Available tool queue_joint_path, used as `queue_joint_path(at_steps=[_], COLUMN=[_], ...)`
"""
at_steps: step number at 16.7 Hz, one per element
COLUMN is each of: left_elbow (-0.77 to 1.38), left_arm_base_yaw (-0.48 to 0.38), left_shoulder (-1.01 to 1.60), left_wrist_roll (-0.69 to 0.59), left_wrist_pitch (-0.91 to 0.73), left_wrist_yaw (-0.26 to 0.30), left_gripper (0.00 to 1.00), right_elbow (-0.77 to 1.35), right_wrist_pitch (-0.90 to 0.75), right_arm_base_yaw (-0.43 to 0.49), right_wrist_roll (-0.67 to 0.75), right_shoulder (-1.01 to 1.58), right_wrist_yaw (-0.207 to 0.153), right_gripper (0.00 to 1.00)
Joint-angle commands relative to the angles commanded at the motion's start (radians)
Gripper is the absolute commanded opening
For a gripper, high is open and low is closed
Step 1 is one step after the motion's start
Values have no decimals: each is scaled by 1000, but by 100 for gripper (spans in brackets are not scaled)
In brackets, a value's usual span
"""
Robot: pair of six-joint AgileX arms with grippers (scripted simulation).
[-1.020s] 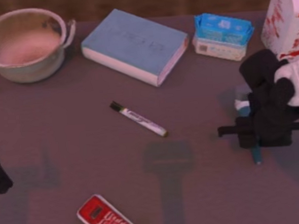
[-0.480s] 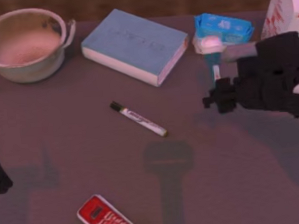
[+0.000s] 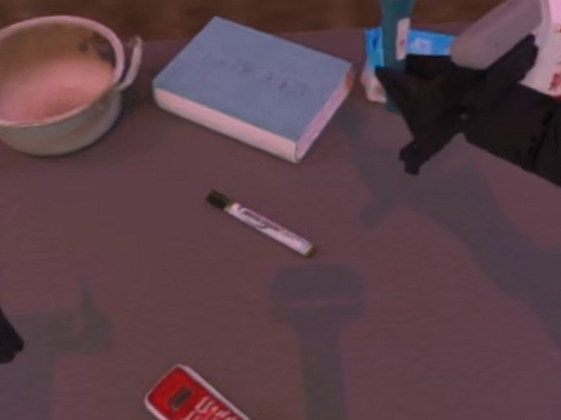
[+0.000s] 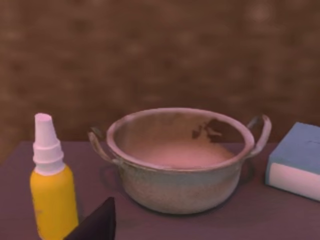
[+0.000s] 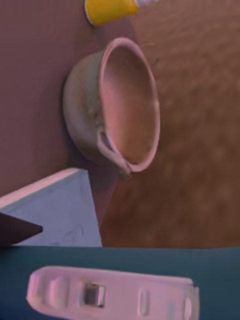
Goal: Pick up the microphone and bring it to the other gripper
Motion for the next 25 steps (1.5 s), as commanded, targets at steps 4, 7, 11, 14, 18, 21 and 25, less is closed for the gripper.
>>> queue_joint_path(at_steps=[4,7,11,14,18,21,25], left_elbow=[0,0,0,0,0,0,0], left_arm_base_yaw=[0,0,0,0,0,0,0], left_shoulder=[0,0,0,0,0,0,0], left_wrist_roll=[0,0,0,0,0,0,0], left_wrist_pitch=[0,0,0,0,0,0,0], left_wrist_yaw=[0,0,0,0,0,0,0], left_gripper=[100,100,100,100,100,100,100], right_elbow=[-30,-30,-16,4,29,34,32], right_wrist_pitch=[83,83,93,123,160,167,166], right_arm_base_yaw=[-4,-4,37,124,243,264,262], right_wrist_roll=[-30,-30,-27,-25,-20,-20,-19], right_shoulder=[-47,-47,-39,-31,-25,-25,-26], right_wrist_yaw=[-32,-32,2,87,204,226,224], right_gripper=[0,0,0,0,0,0,0])
